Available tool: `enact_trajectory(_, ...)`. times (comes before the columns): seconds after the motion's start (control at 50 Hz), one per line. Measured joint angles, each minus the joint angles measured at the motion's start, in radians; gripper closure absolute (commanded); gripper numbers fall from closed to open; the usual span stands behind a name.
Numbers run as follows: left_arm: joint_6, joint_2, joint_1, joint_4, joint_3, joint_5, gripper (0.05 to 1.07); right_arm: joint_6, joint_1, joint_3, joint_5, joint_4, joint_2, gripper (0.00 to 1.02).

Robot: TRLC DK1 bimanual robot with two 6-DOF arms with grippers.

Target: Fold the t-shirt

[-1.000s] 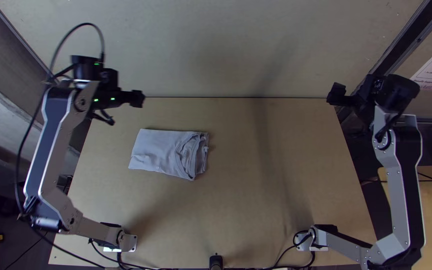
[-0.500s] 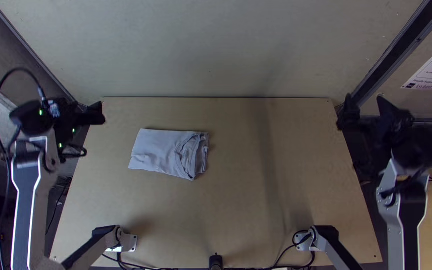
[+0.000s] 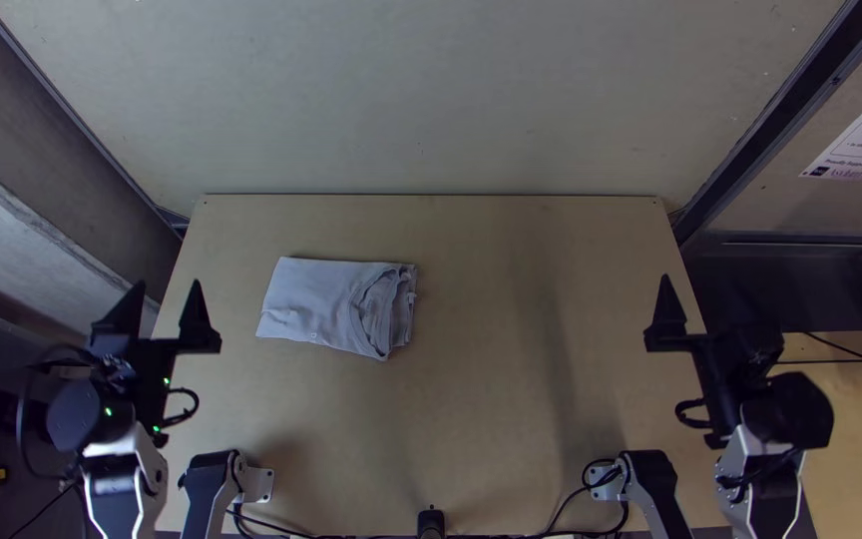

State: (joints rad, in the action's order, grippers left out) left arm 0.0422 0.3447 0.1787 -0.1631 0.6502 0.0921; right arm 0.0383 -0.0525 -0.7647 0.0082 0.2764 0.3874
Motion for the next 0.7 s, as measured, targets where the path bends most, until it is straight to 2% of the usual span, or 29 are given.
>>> enact_trajectory(0.16, 0.014, -0.165, 0.000, 0.078, -0.193, 0.000, 0.09, -0.013, 0.000, 0.135, -0.001, 0.000, -0.143, 0.03)
enact_trajectory(0.38, 0.048, -0.333, 0.003, 0.098, -0.394, -0.001, 0.09, -0.046, 0.001, 0.342, 0.000, -0.058, -0.365, 0.03)
enact_trajectory(0.7, 0.060, -0.333, 0.007, 0.175, -0.598, -0.011, 0.09, -0.113, 0.009, 0.628, 0.002, -0.095, -0.387, 0.03)
